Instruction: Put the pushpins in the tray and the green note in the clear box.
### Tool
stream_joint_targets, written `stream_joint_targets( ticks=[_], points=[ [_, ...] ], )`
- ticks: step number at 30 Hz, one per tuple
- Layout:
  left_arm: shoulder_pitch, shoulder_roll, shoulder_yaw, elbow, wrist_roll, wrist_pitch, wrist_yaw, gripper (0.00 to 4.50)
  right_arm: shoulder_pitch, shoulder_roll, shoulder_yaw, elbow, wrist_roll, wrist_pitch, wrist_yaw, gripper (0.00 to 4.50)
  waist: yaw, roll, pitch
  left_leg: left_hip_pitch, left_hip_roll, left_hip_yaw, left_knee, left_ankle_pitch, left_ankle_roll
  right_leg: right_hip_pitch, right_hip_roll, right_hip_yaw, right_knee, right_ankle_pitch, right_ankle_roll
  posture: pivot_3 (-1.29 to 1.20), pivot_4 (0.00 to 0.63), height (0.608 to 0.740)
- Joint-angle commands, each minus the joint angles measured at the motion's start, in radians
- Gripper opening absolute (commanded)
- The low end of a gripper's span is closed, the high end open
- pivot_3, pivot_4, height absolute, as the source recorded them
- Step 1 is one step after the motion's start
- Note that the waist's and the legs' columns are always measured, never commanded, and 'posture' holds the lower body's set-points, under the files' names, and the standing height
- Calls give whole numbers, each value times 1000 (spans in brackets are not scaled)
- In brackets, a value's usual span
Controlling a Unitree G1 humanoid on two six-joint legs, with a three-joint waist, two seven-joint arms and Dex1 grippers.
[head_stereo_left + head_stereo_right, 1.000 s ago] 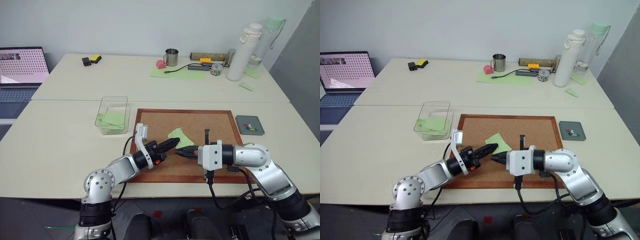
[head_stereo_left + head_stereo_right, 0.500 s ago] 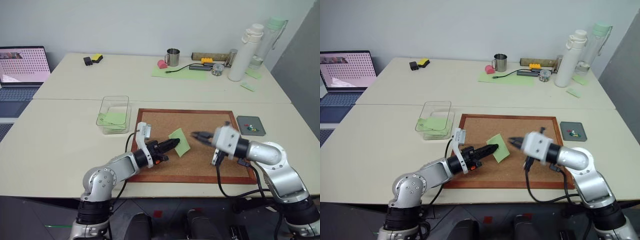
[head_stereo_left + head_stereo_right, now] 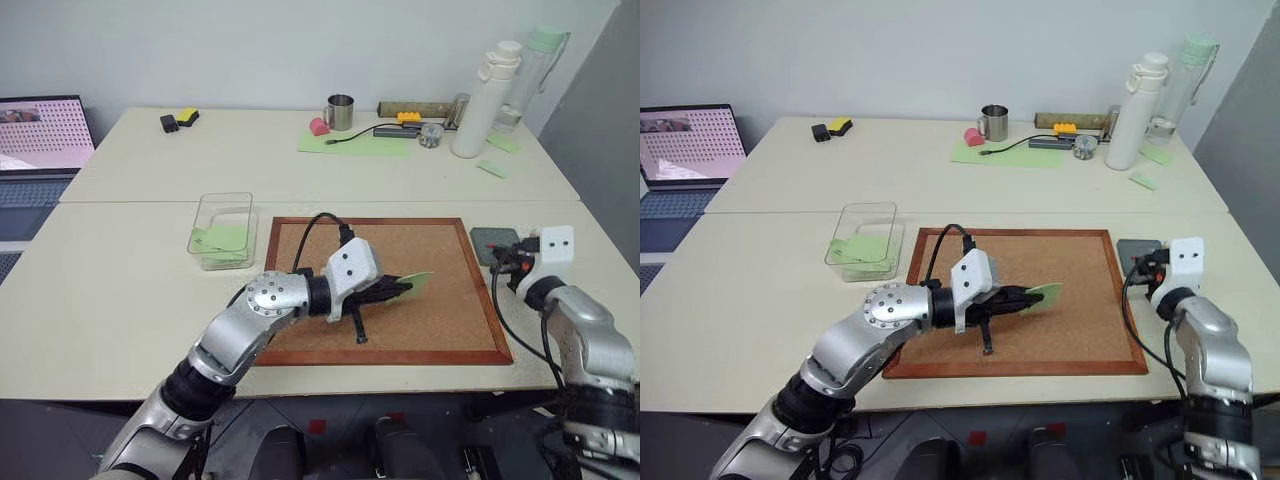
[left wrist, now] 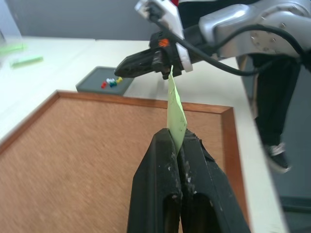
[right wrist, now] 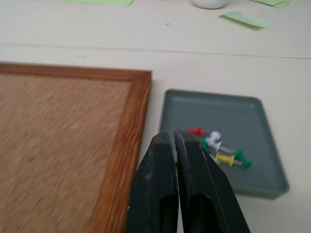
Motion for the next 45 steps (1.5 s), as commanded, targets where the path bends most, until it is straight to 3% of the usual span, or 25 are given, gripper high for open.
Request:
stream_joint_targets(
  ticks=[1, 7, 16, 27, 30, 36, 41, 45],
  points=[
    [-23, -42, 23, 42, 77, -107, 24, 30, -98, -35, -23, 136, 9, -68, -2, 0, 3, 0, 0, 0, 0, 0, 0, 0, 0, 0, 0, -1, 0, 0, 0, 0, 150, 740],
    [-10, -90, 33, 71, 126, -129, 39, 30, -219, -70, -19, 367, 17, -122, 23, 0, 5, 0, 0, -2, 0, 1, 0, 0, 0, 0, 0, -1, -1, 0, -1, 0, 150, 740],
    [19, -111, 55, 40, 131, -86, 43, 0, -276, -93, -1, 497, 18, -200, 61, 1898, 4, 1, 0, -2, 0, 1, 0, 0, 0, 0, 0, -1, 0, 0, -1, 0, 150, 740],
    [16, -120, 56, 43, 139, -76, 29, 0, -246, -103, -3, 457, 27, -209, 66, 1898, 4, 1, 0, -2, 0, 1, 0, 0, 0, 0, 0, -1, 1, 0, -1, 0, 150, 740],
    [18, -142, 102, 34, 94, -25, 54, 0, -210, -111, 18, 369, 22, -236, 98, 1898, 5, 1, 0, -2, 0, 1, 0, 0, 0, 0, 0, -1, 1, 0, -1, 0, 150, 740],
    [42, -151, 290, 17, 49, 89, 181, 0, -1, -107, 135, -165, 200, -115, 329, 1898, -2, 2, 1, -2, 2, -3, 0, 0, 0, 0, 1, -1, 1, -2, 4, 0, 150, 740],
    [47, -114, 505, 83, 116, 91, 390, 0, 94, -99, 232, -523, 350, 49, 338, 1898, -3, 2, 1, 0, 3, -6, 0, 0, 0, 0, 3, -2, 4, -2, 4, 0, 150, 740],
    [54, -80, 612, 189, 205, 21, 549, 0, 102, -83, 300, -668, 422, 133, 308, 1898, -1, 1, 1, 0, 3, -6, 1, 0, 0, 0, 3, -2, 3, -2, 3, 0, 150, 740]
  ],
)
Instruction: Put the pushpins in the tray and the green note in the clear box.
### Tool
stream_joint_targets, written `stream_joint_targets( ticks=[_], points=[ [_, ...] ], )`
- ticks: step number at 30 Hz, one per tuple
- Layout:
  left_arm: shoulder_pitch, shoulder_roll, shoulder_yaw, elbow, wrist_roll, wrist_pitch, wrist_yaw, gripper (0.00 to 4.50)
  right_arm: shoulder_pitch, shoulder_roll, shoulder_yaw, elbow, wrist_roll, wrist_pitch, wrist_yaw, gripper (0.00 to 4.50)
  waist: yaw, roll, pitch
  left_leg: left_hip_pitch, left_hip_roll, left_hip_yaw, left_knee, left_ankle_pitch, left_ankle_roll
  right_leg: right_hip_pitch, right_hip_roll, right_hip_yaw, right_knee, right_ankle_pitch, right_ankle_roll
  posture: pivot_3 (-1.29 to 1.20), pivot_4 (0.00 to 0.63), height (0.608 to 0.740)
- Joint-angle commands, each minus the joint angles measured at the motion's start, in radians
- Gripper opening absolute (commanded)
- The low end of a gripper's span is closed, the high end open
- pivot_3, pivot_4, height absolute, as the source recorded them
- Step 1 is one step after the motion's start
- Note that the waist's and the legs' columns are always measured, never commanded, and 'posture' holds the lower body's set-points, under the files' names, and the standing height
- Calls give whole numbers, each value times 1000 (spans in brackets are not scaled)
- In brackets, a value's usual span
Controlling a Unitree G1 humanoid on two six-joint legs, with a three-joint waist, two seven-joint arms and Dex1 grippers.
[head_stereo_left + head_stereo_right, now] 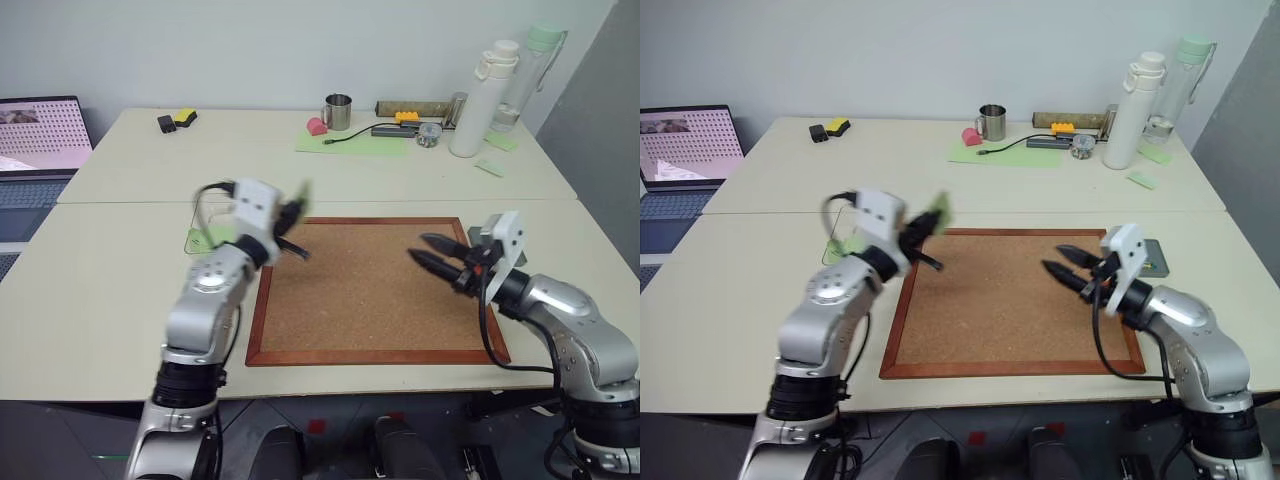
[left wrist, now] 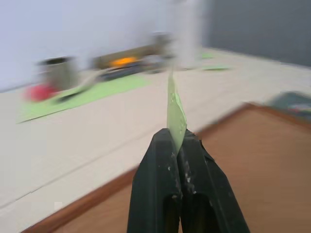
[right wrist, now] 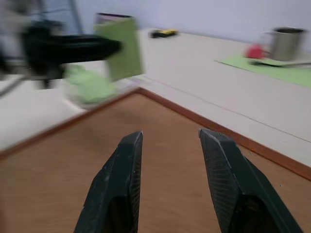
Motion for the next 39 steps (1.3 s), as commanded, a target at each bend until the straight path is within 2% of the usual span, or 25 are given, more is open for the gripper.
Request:
stream_joint_targets(
  ticks=[1, 10, 11, 12, 17, 20, 25, 32, 36, 39],
  points=[
    [1, 12, 97, 69, 76, -69, 150, 0, -5, 4, 49, -131, 59, 58, -22, 1898, 8, -1, 0, 0, 0, 0, 0, 0, 0, 0, 0, 0, -1, 0, 0, 0, 150, 740],
    [48, -2, 96, 86, 100, -88, 176, 0, -24, 0, 75, -113, 41, 58, -57, 1898, 17, -5, 1, -5, -2, 2, 1, 0, 0, 0, -9, -3, -4, 3, 0, 0, 150, 740],
    [49, -5, 97, 83, 100, -87, 180, 399, -29, -2, 71, -109, 43, 59, -61, 1910, 17, -5, 1, -5, -2, 2, 1, 0, 0, 0, -9, -3, -4, 3, 0, 0, 150, 740],
    [50, -8, 99, 81, 102, -86, 185, 498, -32, -3, 67, -108, 45, 60, -63, 1910, 17, -5, 1, -5, -2, 2, 1, 0, 0, 0, -9, -3, -4, 3, 0, 0, 150, 740],
    [40, 14, 69, 79, 134, -133, 169, 1603, -37, -14, 56, -106, 48, 61, -69, 1910, 15, -5, 1, -5, -2, 1, 1, 0, 0, 0, -7, -5, -3, 3, 0, 0, 150, 740],
    [14, 57, 22, 69, 157, -189, 104, 1603, -42, -34, 32, -91, 45, 56, -70, 1910, 15, -5, 1, -5, -2, 2, 1, 0, 0, 0, -7, -5, -3, 3, 0, 0, 150, 740],
    [-26, 139, -29, 29, 56, -154, -132, 1603, -44, -81, -2, -87, 18, 48, -76, 1910, 15, -5, 1, -5, -2, 3, 1, 0, 0, 0, -8, -4, -3, 3, 0, 0, 150, 740],
    [49, 372, -168, -132, -64, -8, -536, 1603, 44, -200, -64, -107, 47, 83, -4, 1910, 11, -5, 1, -6, -2, 3, 0, 0, 0, -1, -7, -5, -3, 2, -2, 0, 150, 740],
    [123, 470, -180, -177, -112, 33, -660, 1603, 141, -261, -88, -125, 40, 81, 43, 1910, 9, -5, 1, -6, -1, 3, 0, 0, 0, -2, -7, -5, -3, 1, -2, 0, 150, 740],
    [137, 492, -193, -165, -96, 5, -686, 1603, 174, -256, -93, -128, 26, 68, 24, 1910, 10, -5, 1, -5, 0, 3, 0, 0, 0, -2, -7, -5, -2, -1, 1, 0, 150, 740]
  ],
)
